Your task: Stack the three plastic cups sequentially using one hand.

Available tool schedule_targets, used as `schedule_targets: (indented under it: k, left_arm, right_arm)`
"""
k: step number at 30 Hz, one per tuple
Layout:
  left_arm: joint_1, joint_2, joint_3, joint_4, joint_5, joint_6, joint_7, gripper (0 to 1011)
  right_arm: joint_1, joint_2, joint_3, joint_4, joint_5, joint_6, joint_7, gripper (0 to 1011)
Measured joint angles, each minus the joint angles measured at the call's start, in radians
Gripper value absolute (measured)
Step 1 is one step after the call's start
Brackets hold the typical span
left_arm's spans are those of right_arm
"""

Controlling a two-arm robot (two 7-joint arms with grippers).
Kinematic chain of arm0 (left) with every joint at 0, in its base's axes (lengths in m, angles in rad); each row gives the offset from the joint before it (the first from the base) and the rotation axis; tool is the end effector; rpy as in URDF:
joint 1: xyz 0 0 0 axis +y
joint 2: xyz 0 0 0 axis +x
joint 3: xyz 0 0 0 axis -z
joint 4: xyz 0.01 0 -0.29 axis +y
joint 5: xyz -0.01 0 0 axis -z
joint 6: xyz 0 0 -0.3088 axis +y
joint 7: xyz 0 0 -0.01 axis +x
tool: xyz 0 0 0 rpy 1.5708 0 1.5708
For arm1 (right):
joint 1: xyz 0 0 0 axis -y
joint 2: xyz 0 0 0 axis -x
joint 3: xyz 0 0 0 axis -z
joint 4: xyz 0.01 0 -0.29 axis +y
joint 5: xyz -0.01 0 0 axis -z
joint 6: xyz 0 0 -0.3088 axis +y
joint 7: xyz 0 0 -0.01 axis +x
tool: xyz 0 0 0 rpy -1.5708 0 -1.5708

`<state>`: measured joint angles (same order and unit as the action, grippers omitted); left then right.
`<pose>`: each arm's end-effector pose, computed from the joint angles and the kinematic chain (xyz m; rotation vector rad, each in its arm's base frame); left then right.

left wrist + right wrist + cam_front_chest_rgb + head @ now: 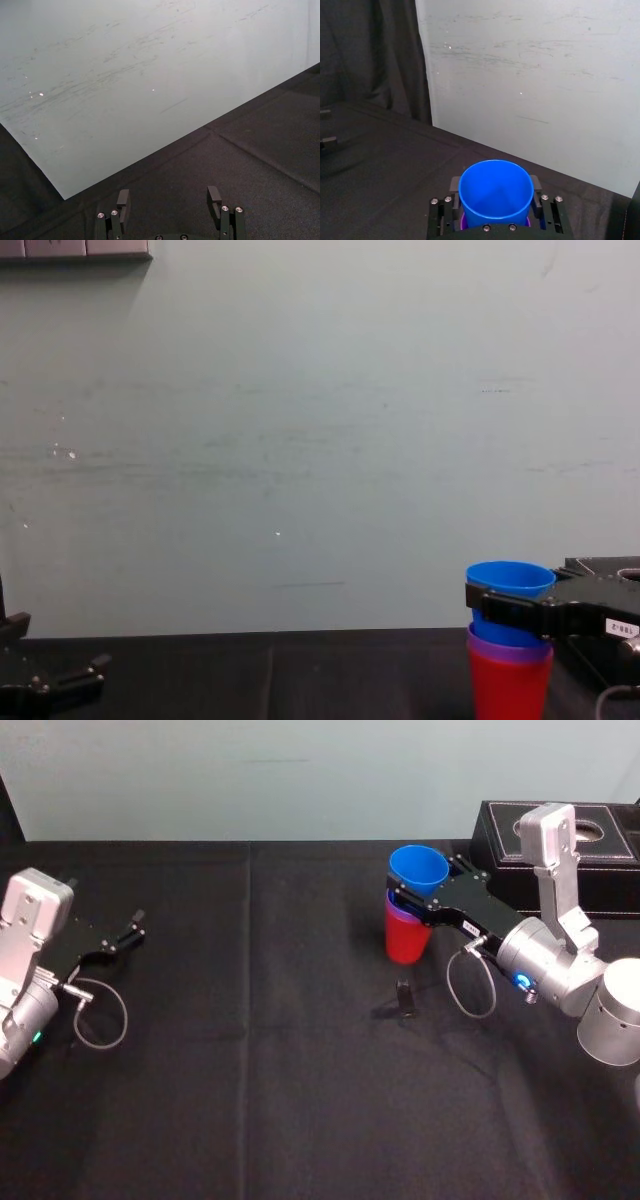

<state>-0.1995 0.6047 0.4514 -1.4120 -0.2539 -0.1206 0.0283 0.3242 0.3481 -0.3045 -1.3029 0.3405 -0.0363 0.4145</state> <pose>0.3581 0.0827 -0.3023 0.3044 -0.2851 1.2479 0.4099 -0.0423 -0.2767 -0.0617 -0.0488 -0.9705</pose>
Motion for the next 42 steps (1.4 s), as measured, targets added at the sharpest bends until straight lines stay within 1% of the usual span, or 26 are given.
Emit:
schedule_targets:
  k: [1,4,5,6,9,21,25,31,32,38,41,42]
  left_arm:
    - [0.000,0.000,0.000,0.000,0.000,0.000,0.000,1005]
    - [0.000,0.000,0.000,0.000,0.000,0.000,0.000,1005]
    - [0.000,0.000,0.000,0.000,0.000,0.000,0.000,1005]
    - [0.000,0.000,0.000,0.000,0.000,0.000,0.000,1005]
    - [0.000,0.000,0.000,0.000,0.000,0.000,0.000,1005]
    - [0.000,0.000,0.000,0.000,0.000,0.000,0.000,1005]
    - [0.000,0.000,0.000,0.000,0.000,0.000,0.000,1005]
    - [0.000,0.000,0.000,0.000,0.000,0.000,0.000,1005]
    - [0.000,0.000,0.000,0.000,0.000,0.000,0.000,1005]
    - [0.000,0.000,0.000,0.000,0.000,0.000,0.000,1005]
    - [0.000,0.000,0.000,0.000,0.000,0.000,0.000,1005]
    - [0.000,0.000,0.000,0.000,0.000,0.000,0.000,1005]
  right_arm:
    - [0.000,0.000,0.000,0.000,0.000,0.000,0.000,794]
    - [0.000,0.000,0.000,0.000,0.000,0.000,-0.001,886]
    - [0.000,0.000,0.000,0.000,0.000,0.000,-0.001,886]
    - [0.001,0.000,0.000,-0.001,0.000,0.000,-0.001,942]
    - [0.001,0.000,0.000,-0.001,0.000,0.001,-0.001,997]
    - [0.000,0.000,0.000,-0.003,0.000,0.002,-0.001,1003]
    - [-0.015,0.007,0.000,-0.030,-0.004,0.001,-0.003,1003]
    - [-0.062,0.027,0.012,-0.102,-0.002,0.001,-0.004,1002]
    - [-0.062,0.027,0.012,-0.102,-0.002,0.001,-0.004,1003]
    - [-0.129,0.046,0.027,-0.183,0.007,-0.001,-0.017,1003]
    - [-0.155,0.049,0.031,-0.208,0.007,-0.002,-0.027,1003]
    - [-0.173,0.049,0.034,-0.225,0.007,-0.002,-0.035,1003]
